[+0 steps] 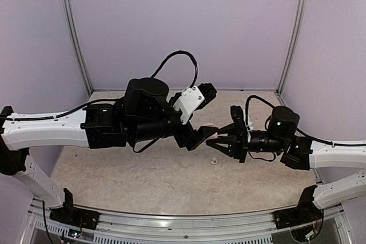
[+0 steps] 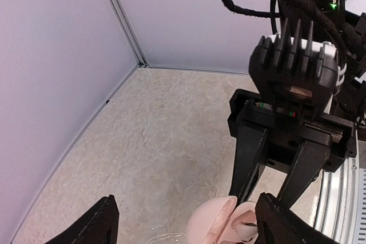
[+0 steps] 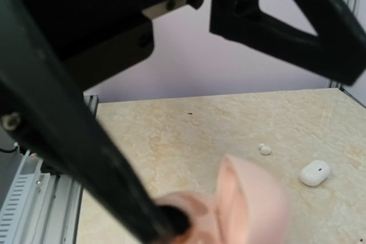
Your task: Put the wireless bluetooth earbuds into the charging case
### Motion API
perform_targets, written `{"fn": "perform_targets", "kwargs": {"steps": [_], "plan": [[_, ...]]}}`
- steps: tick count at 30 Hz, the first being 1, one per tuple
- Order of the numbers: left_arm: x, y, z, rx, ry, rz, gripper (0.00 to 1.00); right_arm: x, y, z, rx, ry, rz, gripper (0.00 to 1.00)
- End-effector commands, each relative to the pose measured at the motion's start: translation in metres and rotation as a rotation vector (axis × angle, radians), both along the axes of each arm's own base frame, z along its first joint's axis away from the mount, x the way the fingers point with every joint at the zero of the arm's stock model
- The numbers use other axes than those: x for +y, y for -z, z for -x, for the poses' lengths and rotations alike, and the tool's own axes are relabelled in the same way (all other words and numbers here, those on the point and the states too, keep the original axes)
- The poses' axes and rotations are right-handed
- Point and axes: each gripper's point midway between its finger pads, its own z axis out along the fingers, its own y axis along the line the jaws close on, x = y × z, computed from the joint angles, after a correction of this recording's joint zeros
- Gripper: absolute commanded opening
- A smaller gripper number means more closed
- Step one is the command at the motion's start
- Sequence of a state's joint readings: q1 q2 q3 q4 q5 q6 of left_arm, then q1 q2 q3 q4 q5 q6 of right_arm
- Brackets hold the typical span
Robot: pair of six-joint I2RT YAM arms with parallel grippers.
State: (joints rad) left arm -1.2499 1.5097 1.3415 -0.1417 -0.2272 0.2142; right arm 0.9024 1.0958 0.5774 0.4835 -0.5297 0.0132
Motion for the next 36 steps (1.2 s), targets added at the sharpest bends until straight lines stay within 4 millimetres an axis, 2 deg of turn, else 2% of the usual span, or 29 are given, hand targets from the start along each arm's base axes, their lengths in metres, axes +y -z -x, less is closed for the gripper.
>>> {"fn": "perform_targets", "kwargs": {"steps": [1,4,8,13,17,22,25,28,32,36], "plan": [[0.002,-0.001,-0.014,0.009,-0.071,0.003,0.82,0.001,-0.021,0.003,-0.04,-0.013,-0.048,0.0],[0.0,0.001,-0.014,0.014,-0.064,0.007,0.82,0.001,-0.02,0.003,-0.041,-0.013,-0.049,0.0],[-0.001,-0.007,-0.011,0.015,-0.035,0.045,0.82,0.0,-0.018,0.001,-0.042,-0.002,-0.049,0.0],[0.006,-0.03,-0.003,-0.005,-0.005,0.128,0.86,-0.003,-0.01,-0.003,-0.036,0.029,-0.042,0.0],[0.025,-0.047,-0.009,0.004,-0.018,0.199,0.9,-0.007,-0.006,-0.009,-0.029,0.053,-0.041,0.0],[0.063,-0.06,-0.043,0.069,-0.092,0.307,0.92,-0.013,-0.003,-0.015,-0.01,0.069,-0.034,0.0],[0.089,-0.05,-0.077,0.131,-0.189,0.338,0.91,-0.019,0.0,-0.024,0.013,0.091,-0.03,0.0],[0.115,-0.028,-0.115,0.227,-0.286,0.357,0.88,-0.024,0.004,-0.032,0.052,0.11,-0.022,0.0],[0.14,0.008,-0.154,0.358,-0.389,0.37,0.83,-0.032,0.01,-0.044,0.098,0.14,-0.01,0.0],[0.155,0.064,-0.186,0.487,-0.5,0.295,0.74,-0.038,0.017,-0.054,0.141,0.162,0.003,0.0]]}}
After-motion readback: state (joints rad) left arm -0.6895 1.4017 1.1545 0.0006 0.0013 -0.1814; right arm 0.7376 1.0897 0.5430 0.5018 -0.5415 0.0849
